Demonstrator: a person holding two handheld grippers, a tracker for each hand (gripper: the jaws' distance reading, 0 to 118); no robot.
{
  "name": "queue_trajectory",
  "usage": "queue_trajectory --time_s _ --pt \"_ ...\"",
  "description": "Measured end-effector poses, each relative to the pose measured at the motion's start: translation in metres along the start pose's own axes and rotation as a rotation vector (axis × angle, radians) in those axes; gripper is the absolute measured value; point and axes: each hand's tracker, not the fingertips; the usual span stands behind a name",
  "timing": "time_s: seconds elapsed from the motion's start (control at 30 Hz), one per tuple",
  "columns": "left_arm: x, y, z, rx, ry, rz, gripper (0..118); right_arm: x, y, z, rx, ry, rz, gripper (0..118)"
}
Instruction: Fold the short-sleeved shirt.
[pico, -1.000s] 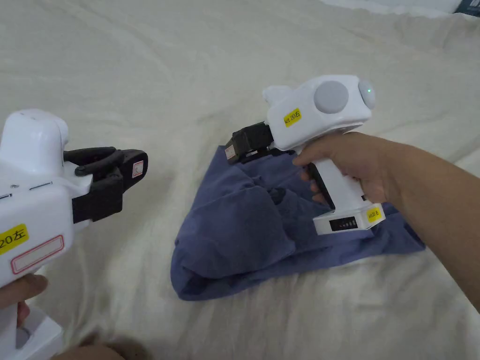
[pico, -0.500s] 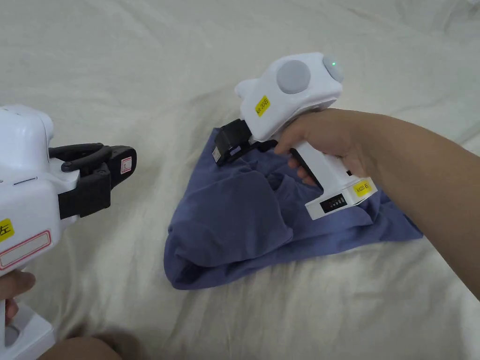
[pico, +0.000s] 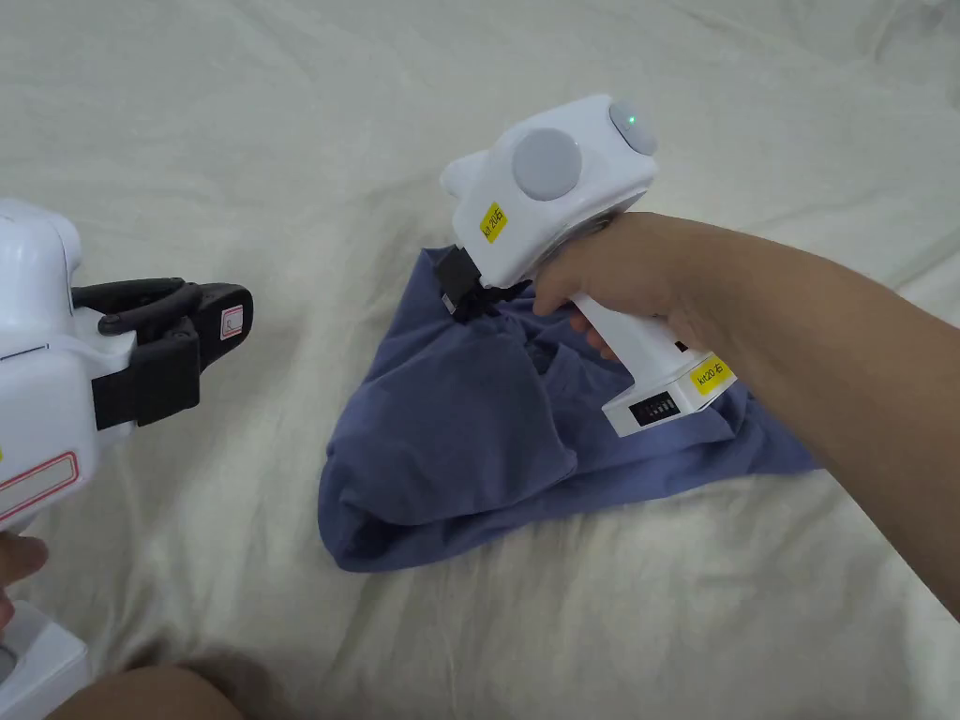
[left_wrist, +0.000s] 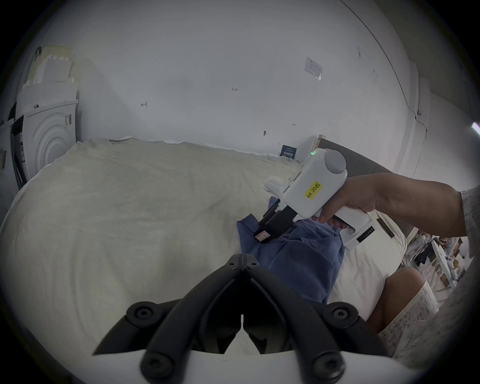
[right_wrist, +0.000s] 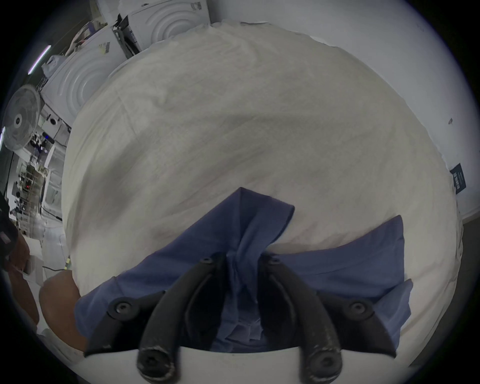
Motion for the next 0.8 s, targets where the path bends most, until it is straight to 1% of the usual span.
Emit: queue_trajectory --time_s 0.03,0.1,0.13,0.23,0.27,0.37,0.47,0.5,0.53,0.63,0.67,0.73,0.77,0.8 --pt "0.0 0.0 0.0 -0.002 0.001 0.0 0 -0.001 -0.001 -0.001 0.004 -0.011 0.013 18" --pt "-0.003 -0.001 -0.001 -0.006 0.005 -0.001 0 -0.001 -0.001 0.001 0.013 -0.013 0.02 17" --pt "-0.003 -0.002 -0.001 -0.008 0.005 -0.002 0 -0.007 -0.005 0.004 0.02 -0.009 0.026 14" --pt "-0.005 -0.004 0.0 -0.011 0.007 -0.001 0 -0.006 -0.007 0.011 0.048 -0.018 0.053 12" --pt "-0.006 -0.004 0.001 -0.012 0.006 -0.001 0 -0.008 -0.01 0.015 0.052 -0.016 0.051 10" --pt "-0.007 -0.005 0.001 -0.014 0.016 0.001 0 -0.004 -0.014 0.026 0.083 -0.003 0.055 9" --pt "-0.009 -0.005 0.003 -0.013 0.021 0.006 0 -0.013 -0.026 0.043 0.154 0.014 0.127 9" --pt "-0.01 -0.005 0.003 -0.012 0.022 0.008 0 -0.012 -0.028 0.046 0.145 0.006 0.11 8" --pt "-0.01 -0.005 0.004 -0.012 0.023 0.008 0 -0.009 -0.03 0.048 0.166 -0.004 0.114 8" --pt "-0.012 -0.005 0.007 -0.008 0.029 0.012 0 -0.019 -0.058 0.067 0.278 0.002 0.168 8" --pt "-0.013 -0.005 0.007 -0.009 0.029 0.013 0 -0.03 -0.072 0.075 0.296 -0.002 0.15 8" --pt "-0.015 -0.004 0.006 -0.011 0.031 0.013 0 -0.041 -0.103 0.087 0.382 0.012 0.14 8" --pt "-0.015 -0.002 0.004 -0.015 0.031 0.012 0 -0.045 -0.12 0.092 0.414 0.028 0.123 8" --pt "-0.015 0.0 0.002 -0.018 0.029 0.007 0 -0.054 -0.14 0.096 0.439 0.023 0.102 8"
